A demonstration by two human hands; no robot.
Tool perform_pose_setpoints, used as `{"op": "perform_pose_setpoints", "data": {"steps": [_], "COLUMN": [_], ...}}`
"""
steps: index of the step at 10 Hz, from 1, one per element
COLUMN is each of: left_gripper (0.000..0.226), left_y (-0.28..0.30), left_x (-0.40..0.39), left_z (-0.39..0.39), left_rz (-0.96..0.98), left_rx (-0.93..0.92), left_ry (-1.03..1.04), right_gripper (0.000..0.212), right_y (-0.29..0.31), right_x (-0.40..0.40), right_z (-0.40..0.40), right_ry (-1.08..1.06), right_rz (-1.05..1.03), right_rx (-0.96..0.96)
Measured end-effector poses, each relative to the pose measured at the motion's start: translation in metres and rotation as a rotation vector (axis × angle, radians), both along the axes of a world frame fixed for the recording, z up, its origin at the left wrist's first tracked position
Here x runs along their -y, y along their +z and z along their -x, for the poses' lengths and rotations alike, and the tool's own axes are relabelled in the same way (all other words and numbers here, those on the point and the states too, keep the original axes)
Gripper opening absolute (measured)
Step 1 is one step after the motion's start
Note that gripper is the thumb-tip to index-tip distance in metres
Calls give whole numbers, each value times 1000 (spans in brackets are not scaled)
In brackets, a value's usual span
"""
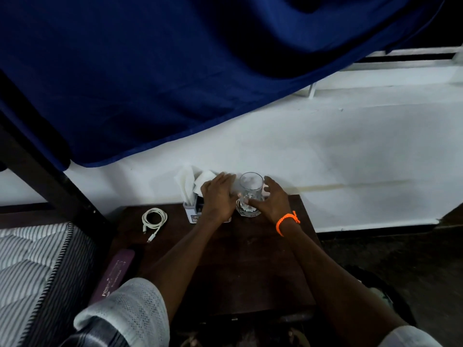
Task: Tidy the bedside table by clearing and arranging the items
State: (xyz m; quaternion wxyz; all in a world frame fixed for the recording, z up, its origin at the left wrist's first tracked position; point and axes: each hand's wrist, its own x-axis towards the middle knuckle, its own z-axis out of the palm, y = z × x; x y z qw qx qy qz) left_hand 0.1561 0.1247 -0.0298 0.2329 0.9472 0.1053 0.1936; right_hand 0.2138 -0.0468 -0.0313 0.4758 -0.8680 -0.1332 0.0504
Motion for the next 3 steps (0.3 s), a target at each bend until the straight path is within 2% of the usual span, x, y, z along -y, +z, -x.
{"op": "perform_pose_setpoints", "data": {"steps": [1, 3], "left_gripper": [54, 68], "left_y": [6, 49], "left_x": [-7, -7], "left_z": [9, 33], "left_rz": [-72, -96], "left_rx": [58, 128], "left_ry": [30, 34], "right_gripper": [100, 81], "right_y": [14, 56], "right_x": [3, 7], "right_z": [13, 40], "right_ry": [-2, 25], "right_rz": [-1, 69], "right_rx": [83, 286]}}
